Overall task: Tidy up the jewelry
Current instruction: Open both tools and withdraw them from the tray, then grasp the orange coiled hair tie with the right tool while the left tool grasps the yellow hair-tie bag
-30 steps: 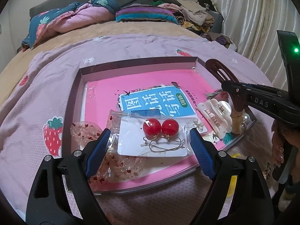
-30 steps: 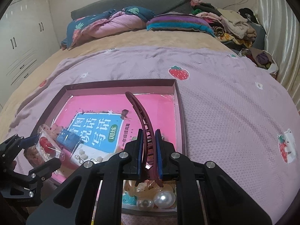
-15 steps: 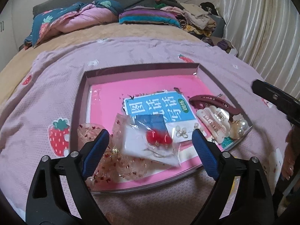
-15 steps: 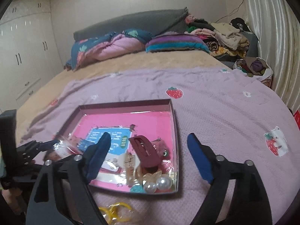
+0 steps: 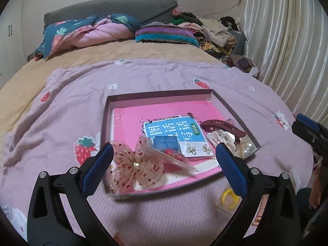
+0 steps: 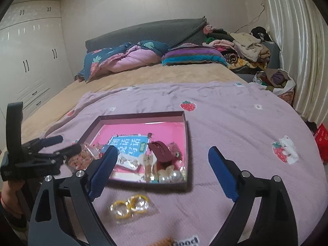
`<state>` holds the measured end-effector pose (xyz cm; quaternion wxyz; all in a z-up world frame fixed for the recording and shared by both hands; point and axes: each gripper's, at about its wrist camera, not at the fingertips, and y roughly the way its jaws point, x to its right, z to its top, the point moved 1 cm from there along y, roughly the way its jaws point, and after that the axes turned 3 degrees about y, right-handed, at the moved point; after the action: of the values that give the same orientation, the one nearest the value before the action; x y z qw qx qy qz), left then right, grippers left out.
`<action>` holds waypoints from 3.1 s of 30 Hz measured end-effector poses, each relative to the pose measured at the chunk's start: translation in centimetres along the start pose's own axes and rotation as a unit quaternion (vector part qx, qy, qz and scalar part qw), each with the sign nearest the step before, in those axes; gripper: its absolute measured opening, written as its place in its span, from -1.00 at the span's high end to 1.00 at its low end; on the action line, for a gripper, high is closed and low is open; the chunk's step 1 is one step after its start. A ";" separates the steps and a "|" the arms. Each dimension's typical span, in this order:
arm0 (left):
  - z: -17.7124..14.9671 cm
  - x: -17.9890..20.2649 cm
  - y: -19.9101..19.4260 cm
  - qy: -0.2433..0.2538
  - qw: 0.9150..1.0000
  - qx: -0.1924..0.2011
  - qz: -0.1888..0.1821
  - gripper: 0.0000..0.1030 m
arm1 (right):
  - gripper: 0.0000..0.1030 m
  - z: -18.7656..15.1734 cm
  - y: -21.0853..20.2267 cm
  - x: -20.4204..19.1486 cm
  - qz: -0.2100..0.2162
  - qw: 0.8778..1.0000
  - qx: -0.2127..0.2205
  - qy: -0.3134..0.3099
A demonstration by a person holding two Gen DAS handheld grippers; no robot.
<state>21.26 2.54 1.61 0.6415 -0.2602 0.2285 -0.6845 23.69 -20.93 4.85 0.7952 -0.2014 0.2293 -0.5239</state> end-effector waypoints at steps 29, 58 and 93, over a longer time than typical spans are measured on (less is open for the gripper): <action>-5.3 2.4 -3.9 0.020 1.000 -0.020 0.006 -0.81 | -0.74 -8.2 -3.8 0.5 -0.007 0.996 -0.085 -0.012; -7.9 9.1 2.6 0.118 0.988 -0.073 -0.072 -0.81 | 0.65 -12.1 1.7 2.1 0.012 0.985 -0.168 0.039; -3.1 1.0 -1.7 -0.005 0.997 -0.013 -0.075 0.30 | 0.68 -7.0 0.2 -2.1 0.038 0.993 -0.105 -0.021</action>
<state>17.87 1.58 0.39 0.5862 -0.2881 0.2139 -0.7263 19.09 -19.52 -0.61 0.7935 -0.2862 0.2738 -0.4619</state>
